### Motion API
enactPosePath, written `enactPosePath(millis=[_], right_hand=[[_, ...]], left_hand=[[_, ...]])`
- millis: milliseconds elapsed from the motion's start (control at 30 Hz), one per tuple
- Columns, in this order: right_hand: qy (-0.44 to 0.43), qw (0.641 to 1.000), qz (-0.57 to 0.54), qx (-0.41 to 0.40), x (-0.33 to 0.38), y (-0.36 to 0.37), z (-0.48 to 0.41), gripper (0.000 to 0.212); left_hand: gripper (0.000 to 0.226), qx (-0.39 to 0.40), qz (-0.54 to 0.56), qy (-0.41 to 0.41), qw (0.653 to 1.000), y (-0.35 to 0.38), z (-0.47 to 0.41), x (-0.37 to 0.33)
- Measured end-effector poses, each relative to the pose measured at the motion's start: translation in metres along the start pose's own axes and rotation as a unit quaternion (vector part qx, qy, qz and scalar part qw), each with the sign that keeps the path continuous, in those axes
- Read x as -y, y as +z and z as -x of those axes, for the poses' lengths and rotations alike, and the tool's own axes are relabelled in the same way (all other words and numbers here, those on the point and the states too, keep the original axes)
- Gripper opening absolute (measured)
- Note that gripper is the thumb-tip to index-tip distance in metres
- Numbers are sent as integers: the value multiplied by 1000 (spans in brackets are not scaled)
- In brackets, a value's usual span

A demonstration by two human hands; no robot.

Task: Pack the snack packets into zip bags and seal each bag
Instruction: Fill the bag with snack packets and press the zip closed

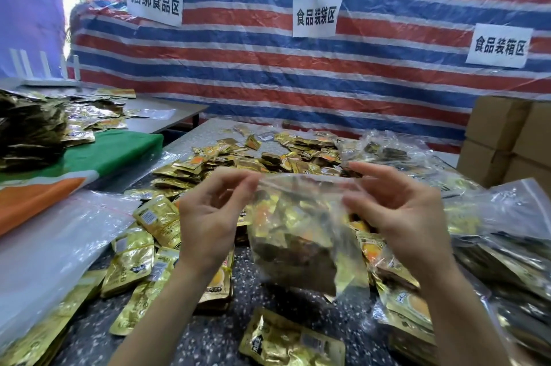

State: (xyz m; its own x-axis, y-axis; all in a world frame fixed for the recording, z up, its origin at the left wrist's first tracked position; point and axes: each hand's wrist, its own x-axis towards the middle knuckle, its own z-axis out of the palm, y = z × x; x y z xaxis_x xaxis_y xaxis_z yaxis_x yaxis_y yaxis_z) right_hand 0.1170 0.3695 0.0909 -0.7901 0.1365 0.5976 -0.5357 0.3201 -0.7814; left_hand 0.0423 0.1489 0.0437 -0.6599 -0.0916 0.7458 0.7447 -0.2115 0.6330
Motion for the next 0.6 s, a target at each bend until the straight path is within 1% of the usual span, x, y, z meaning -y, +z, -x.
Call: enactPosePath(millis=[67, 100, 167, 233, 300, 367, 467, 533, 600], right_hand=[[14, 996, -36, -84, -4, -6, -2, 26], [26, 993, -50, -103, -7, -9, -3, 20], [58, 991, -73, -94, -10, -15, -4, 19], [82, 989, -108, -60, -12, -20, -4, 18], [91, 982, -160, -41, -13, -22, -4, 16], [113, 973, -201, -30, -13, -22, -3, 13], [160, 960, -226, -37, -14, -22, -3, 11], [172, 953, -245, -49, -14, -23, -4, 12], [173, 951, -253, -51, -12, -24, -4, 13]], left_hand=[[18, 8, 29, -11, 999, -1, -9, -5], [16, 15, 33, -21, 999, 0, -12, -6], [11, 17, 48, -54, 997, 0, -14, -6], [15, 11, 88, -87, 992, 0, -14, -6], [17, 19, 110, -90, 990, 0, -14, -6], [18, 37, 108, -87, 990, 2, -15, -4], [14, 46, 87, -123, 987, 6, -10, 5], [22, 47, 65, -134, 988, 6, -6, 11], [29, 45, 56, -126, 989, 7, -2, 14]])
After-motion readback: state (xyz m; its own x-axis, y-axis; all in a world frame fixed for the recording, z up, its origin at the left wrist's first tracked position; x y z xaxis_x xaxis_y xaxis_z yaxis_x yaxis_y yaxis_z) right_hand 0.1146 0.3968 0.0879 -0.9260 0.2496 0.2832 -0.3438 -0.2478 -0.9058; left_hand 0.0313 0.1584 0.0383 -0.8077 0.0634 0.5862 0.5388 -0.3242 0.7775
